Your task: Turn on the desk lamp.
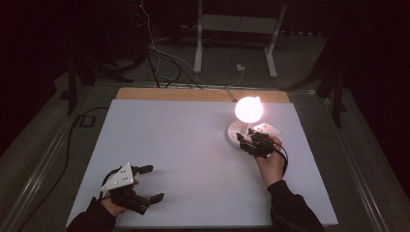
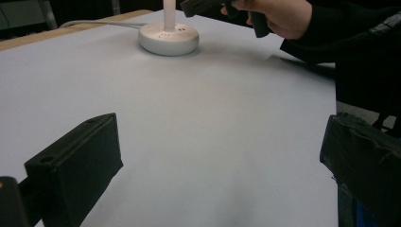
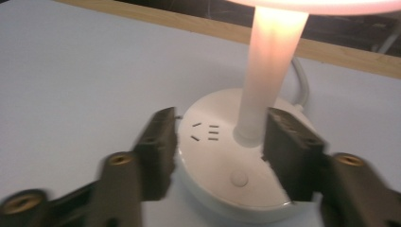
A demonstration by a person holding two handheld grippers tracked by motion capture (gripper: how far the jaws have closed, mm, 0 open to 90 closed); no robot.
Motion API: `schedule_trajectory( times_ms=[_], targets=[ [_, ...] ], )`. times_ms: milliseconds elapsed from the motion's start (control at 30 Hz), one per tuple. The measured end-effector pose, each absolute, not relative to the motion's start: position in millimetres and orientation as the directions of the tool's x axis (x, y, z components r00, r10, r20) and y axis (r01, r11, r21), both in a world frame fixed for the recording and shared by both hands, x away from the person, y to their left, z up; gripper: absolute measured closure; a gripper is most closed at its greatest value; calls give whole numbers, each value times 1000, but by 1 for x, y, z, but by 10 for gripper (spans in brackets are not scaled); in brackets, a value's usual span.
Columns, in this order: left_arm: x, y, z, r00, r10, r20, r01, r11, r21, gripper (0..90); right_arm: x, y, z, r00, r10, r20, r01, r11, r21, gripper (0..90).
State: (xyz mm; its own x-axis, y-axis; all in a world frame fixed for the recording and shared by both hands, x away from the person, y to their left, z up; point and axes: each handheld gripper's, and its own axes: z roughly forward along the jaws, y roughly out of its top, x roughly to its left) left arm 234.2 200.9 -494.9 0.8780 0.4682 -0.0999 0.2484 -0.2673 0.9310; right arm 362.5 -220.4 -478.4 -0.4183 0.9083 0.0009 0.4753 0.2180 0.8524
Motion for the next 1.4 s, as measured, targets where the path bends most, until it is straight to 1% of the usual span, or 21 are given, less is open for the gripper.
schedule_trajectory(
  times_ms=[100, 167, 200, 233, 267, 300, 400, 433, 500, 600, 767, 867, 1033, 1267, 1400],
  targets=[
    [234, 201, -495, 877, 469, -101, 249, -266, 931, 2, 361, -220, -476, -416, 909, 35, 503, 198, 842, 258],
    [234, 201, -495, 877, 469, -102, 250, -265, 931, 3, 361, -220, -474, -428, 903, 36, 511, 209, 834, 136],
    [234, 201, -495, 877, 469, -102, 250, -265, 931, 2, 360, -220, -474, -445, 895, 35, 504, 217, 836, 129],
    [234, 201, -495, 877, 469, -103, 251, -265, 931, 2, 359, -221, -473, -456, 889, 35, 504, 226, 834, 85],
    [234, 201, -495, 877, 469, -103, 251, -265, 931, 2, 359, -221, -473, -472, 881, 40, 508, 234, 829, 14],
    [234, 201, -495, 878, 468, -103, 250, -265, 931, 2, 358, -221, -472, -480, 876, 47, 507, 233, 830, 4],
    [234, 201, -495, 877, 469, -104, 251, -264, 931, 2, 355, -222, -468, -508, 860, 46, 515, 260, 817, 0],
    [234, 201, -495, 877, 470, -103, 252, -265, 931, 2, 354, -222, -466, -519, 852, 66, 519, 253, 817, 0],
    [234, 201, -495, 877, 469, -106, 252, -260, 932, 3, 350, -223, -463, -529, 845, 76, 506, 242, 828, 0],
    [234, 201, -495, 877, 468, -105, 251, -261, 932, 2, 343, -223, -459, -554, 830, 63, 479, 257, 839, 0],
    [234, 201, -495, 876, 470, -106, 252, -260, 932, 2, 335, -228, -452, -598, 798, 82, 449, 249, 858, 0],
    [235, 201, -495, 877, 469, -106, 250, -256, 934, 2, 331, -229, -451, -621, 781, 72, 432, 263, 863, 0],
    [234, 202, -495, 877, 468, -106, 250, -257, 933, 2, 323, -231, -452, -674, 733, 96, 419, 272, 866, 0],
    [233, 204, -495, 874, 473, -109, 251, -248, 936, 2, 307, -239, -456, -708, 696, 119, 406, 263, 875, 0],
    [233, 203, -495, 875, 472, -106, 250, -253, 935, 3, 297, -244, -460, -724, 679, 119, 407, 282, 869, 0]
  ],
)
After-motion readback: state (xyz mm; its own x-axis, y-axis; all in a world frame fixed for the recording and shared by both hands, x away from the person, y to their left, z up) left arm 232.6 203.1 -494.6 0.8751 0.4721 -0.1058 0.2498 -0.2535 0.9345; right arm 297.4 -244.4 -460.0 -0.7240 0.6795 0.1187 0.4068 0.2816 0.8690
